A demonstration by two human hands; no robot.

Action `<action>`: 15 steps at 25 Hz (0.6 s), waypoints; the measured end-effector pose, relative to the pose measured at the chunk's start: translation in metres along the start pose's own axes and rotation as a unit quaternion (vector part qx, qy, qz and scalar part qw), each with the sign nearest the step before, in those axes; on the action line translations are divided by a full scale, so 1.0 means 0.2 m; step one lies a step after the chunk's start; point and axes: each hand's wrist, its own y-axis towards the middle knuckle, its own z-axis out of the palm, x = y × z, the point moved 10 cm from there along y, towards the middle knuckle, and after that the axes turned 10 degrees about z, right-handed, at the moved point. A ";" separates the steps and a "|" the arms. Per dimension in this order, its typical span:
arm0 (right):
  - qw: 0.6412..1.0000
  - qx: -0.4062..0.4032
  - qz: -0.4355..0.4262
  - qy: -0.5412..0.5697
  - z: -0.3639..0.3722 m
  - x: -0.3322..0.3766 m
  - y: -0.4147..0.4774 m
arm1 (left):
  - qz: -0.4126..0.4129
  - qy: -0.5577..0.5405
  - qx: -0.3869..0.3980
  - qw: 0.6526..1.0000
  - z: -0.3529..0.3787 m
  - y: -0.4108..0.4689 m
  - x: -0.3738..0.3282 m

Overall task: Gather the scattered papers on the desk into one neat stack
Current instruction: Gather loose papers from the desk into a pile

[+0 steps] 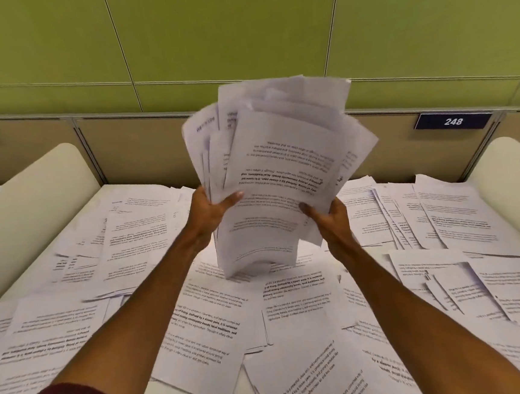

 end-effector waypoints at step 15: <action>0.996 -0.062 0.035 -0.061 -0.01 -0.19 -0.04 | -0.058 0.084 -0.069 0.992 -0.06 -0.15 0.31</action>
